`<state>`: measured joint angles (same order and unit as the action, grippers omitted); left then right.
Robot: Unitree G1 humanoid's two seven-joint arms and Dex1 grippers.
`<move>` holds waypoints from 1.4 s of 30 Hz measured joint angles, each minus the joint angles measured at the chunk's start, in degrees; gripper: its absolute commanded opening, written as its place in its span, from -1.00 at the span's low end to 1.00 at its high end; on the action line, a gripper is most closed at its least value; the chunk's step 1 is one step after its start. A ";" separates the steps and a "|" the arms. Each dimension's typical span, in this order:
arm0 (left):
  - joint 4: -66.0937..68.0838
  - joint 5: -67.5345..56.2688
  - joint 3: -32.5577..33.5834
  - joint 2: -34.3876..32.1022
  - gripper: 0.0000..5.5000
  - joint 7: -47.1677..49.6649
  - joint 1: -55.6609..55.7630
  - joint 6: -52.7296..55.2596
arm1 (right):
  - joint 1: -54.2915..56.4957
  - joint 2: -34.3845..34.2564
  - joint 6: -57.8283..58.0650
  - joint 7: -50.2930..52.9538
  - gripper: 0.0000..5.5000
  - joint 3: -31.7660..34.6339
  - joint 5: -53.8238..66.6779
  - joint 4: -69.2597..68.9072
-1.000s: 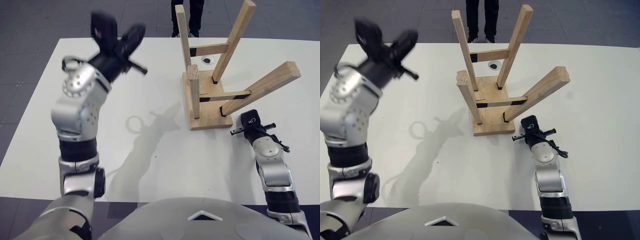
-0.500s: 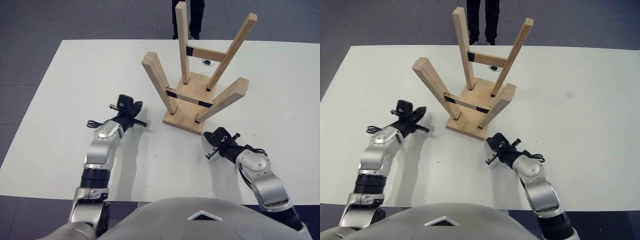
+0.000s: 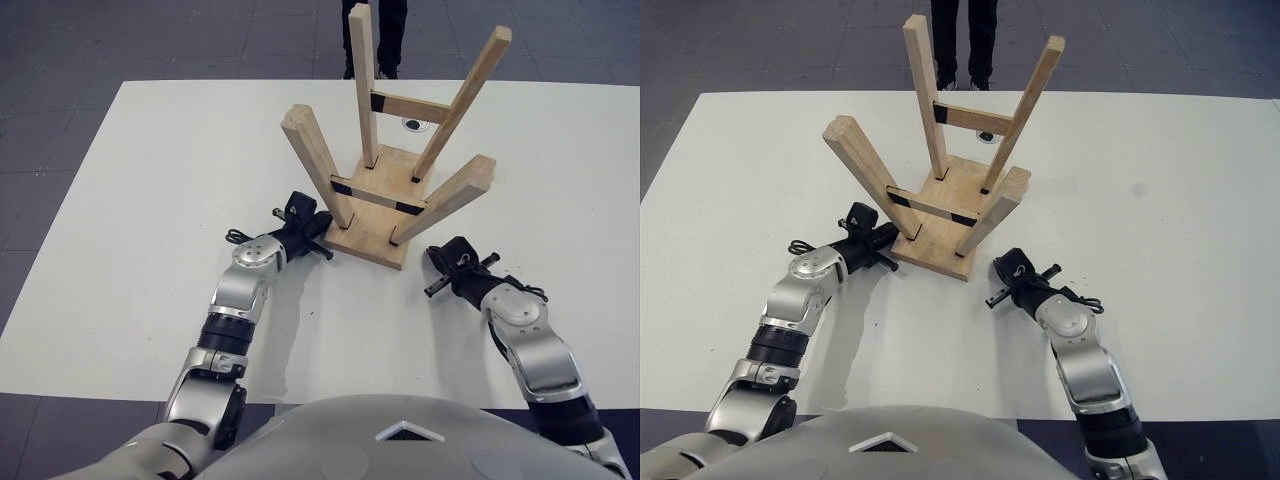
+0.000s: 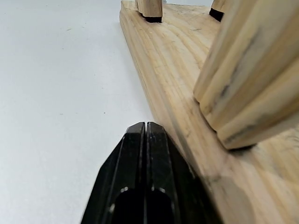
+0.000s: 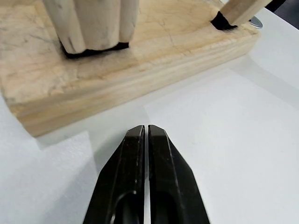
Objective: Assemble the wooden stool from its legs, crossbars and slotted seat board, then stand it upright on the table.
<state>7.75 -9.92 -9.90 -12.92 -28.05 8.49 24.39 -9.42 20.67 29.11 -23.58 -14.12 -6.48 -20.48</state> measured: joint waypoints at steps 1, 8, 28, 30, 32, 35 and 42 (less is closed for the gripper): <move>-2.45 -0.06 -0.48 -0.53 -0.96 -0.19 -1.37 1.24 | 0.51 -0.59 -0.16 -0.07 -0.95 -0.90 0.00 0.41; -16.54 -0.69 -0.71 -1.84 -0.96 1.02 -9.61 9.56 | -0.31 -0.10 0.81 0.34 -0.95 -2.54 -0.22 -1.33; -42.95 -1.02 -8.52 -5.04 -0.96 4.78 -33.68 15.16 | -17.18 10.13 6.97 -1.95 -0.95 1.92 4.52 -19.13; -44.37 -1.10 -8.53 -5.80 -0.96 4.78 -35.13 15.42 | -19.21 11.28 7.22 -2.24 -0.95 1.95 5.09 -21.00; -45.04 -1.12 -8.42 -6.39 -0.96 4.83 -35.63 15.64 | -21.51 12.48 7.23 -2.28 -0.95 1.57 5.10 -22.78; -46.51 -1.13 -7.93 -7.44 -0.96 4.90 -37.01 16.22 | -23.00 13.51 7.26 -2.38 -0.95 0.76 5.15 -24.50; -48.03 -1.74 -5.24 -9.64 -0.96 4.89 -37.77 16.79 | -23.10 14.44 7.48 -4.71 -0.95 -0.23 7.61 -25.23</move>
<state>-40.27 -11.67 -15.14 -22.56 -23.16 -29.28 41.18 -32.52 35.11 36.59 -28.29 -14.35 1.13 -45.72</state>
